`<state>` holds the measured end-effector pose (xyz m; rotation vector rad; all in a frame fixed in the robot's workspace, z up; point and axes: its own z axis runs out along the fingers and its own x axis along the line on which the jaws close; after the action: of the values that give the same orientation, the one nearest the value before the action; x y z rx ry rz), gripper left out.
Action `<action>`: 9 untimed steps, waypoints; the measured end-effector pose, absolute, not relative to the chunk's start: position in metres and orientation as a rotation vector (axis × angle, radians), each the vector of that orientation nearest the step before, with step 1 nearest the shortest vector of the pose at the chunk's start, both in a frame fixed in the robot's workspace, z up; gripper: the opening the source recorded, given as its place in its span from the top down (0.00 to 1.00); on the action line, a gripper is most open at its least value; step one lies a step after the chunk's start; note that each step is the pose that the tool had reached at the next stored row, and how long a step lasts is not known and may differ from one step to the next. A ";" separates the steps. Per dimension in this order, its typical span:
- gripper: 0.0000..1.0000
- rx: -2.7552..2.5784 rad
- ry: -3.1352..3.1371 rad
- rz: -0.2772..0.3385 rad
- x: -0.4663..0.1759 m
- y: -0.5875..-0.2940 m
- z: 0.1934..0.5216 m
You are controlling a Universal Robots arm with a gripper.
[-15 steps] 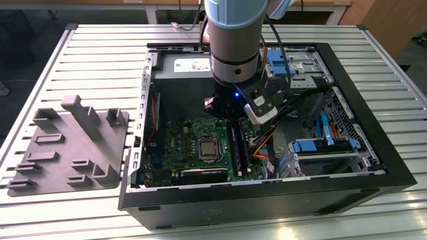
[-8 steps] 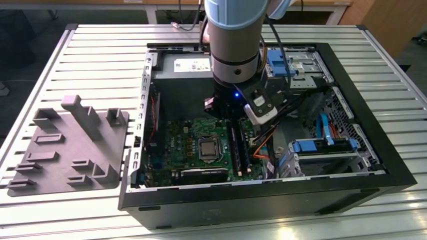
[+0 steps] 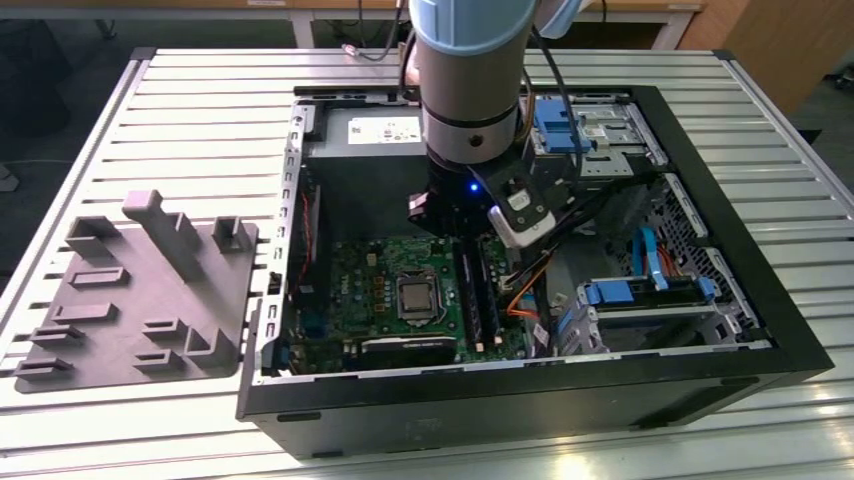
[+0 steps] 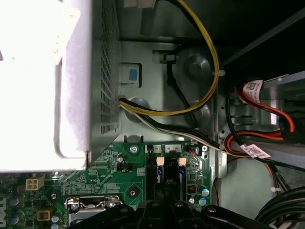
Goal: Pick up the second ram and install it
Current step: 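Press down the second ram until it locks into place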
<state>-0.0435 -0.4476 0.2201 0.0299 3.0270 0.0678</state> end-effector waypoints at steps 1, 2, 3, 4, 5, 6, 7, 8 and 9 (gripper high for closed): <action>0.89 0.030 3.028 0.065 -0.044 -0.448 0.223; 0.89 0.030 3.028 0.065 -0.044 -0.448 0.226; 0.89 0.030 3.028 0.065 -0.044 -0.448 0.228; 0.89 0.030 3.028 0.065 -0.044 -0.448 0.230; 0.89 0.030 3.028 0.064 -0.044 -0.448 0.232; 0.89 0.030 3.028 0.064 -0.044 -0.448 0.234; 0.89 0.030 3.028 0.065 -0.044 -0.448 0.234; 0.89 0.030 3.028 0.065 -0.044 -0.448 0.234; 0.89 0.030 3.028 0.065 -0.044 -0.448 0.234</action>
<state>-0.0436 -0.4478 0.2339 0.0297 3.0277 0.0650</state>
